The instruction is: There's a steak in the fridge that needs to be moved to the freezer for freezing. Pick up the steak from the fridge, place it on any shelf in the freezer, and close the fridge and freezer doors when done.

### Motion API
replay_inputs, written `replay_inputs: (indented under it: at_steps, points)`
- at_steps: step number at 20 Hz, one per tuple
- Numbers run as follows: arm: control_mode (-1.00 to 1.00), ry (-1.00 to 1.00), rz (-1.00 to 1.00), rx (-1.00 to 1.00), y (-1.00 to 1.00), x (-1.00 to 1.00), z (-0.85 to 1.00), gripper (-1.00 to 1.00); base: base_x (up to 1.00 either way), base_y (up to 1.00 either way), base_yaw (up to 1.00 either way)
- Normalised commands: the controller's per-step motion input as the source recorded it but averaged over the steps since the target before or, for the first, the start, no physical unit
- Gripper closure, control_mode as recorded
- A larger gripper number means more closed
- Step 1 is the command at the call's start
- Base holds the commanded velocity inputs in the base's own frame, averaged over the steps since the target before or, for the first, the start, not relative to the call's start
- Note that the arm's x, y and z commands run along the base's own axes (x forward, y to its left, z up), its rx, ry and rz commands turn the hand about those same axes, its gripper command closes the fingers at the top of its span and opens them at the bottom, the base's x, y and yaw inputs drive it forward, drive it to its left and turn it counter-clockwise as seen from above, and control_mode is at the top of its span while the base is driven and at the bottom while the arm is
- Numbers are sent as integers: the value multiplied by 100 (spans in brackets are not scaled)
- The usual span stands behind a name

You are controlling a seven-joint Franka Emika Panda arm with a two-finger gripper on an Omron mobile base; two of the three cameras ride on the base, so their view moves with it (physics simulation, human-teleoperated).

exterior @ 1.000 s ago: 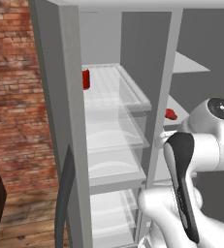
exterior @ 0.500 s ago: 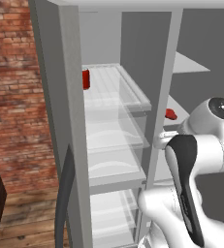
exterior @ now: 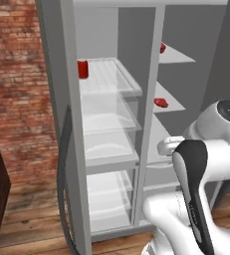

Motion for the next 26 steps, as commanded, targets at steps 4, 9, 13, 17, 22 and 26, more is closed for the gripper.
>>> replay_inputs:
  at_steps: [4, 9, 13, 17, 22, 26]
  points:
    - [100, 0, 0, 0, 0, 0, 0, -100, -48, 4, 0]
    - [100, 0, 0, 0, 0, 0, 0, -100, -25, 0, 0]
    - [100, 0, 0, 0, 0, 0, 0, -100, -32, 0, 0]
    - [100, 0, 0, 0, 0, 0, 0, -100, -49, 0, 0]
    - [100, 0, 0, 0, 0, 0, 0, -100, 1, 1, 0]
    - [100, 0, 0, 0, 0, 0, 0, -100, 39, 3, 0]
